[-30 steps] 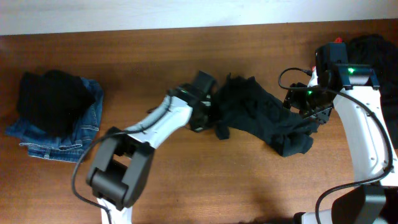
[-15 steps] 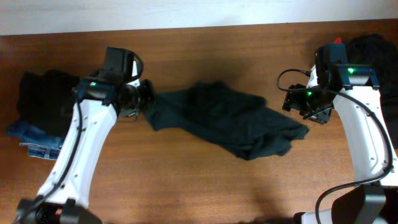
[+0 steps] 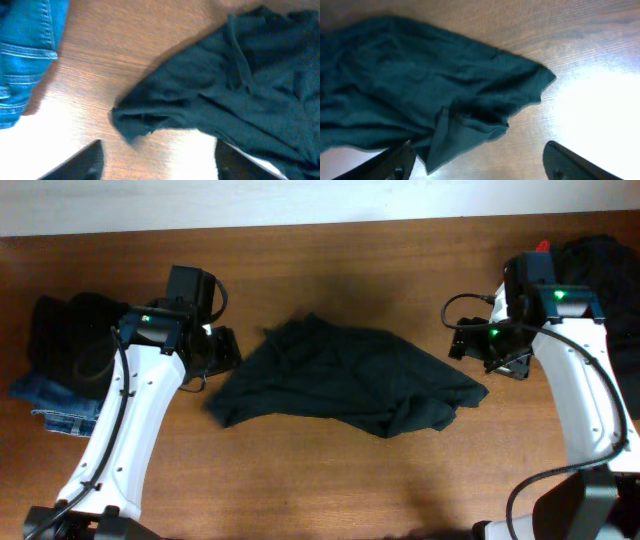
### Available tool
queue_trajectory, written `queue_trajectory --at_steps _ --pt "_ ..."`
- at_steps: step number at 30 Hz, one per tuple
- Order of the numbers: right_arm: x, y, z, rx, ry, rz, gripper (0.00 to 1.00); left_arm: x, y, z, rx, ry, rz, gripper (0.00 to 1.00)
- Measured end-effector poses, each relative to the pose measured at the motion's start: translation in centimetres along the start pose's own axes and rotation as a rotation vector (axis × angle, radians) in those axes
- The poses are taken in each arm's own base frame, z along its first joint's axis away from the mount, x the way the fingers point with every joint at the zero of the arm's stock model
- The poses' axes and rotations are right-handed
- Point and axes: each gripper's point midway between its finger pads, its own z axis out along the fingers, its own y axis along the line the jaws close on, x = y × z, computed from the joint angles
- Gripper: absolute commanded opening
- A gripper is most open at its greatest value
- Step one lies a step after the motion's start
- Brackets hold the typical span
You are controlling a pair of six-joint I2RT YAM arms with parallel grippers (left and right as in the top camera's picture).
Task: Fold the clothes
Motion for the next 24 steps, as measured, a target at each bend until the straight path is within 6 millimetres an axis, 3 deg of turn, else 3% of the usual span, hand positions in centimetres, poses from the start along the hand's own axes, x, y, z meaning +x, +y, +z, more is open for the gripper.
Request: queue_trajectory --at_steps 6,12,16,20,24 --pt "0.0 -0.7 5.5 0.007 0.023 0.020 0.83 -2.9 -1.1 -0.2 0.040 -0.119 0.025 0.81" --pt "2.0 -1.8 10.0 0.040 0.132 0.056 0.80 -4.8 -5.4 0.1 0.179 -0.197 0.191 0.75" --pt "2.0 -1.9 10.4 0.041 0.134 0.059 0.84 -4.0 -9.1 3.4 0.246 -0.152 0.383 0.71" --pt "2.0 -1.9 10.4 0.041 0.134 0.060 0.85 -0.6 -12.1 8.9 0.283 -0.016 0.614 0.70" --pt "2.0 -1.9 10.4 0.041 0.134 0.059 0.85 0.7 -13.6 11.5 0.284 0.007 0.740 0.70"
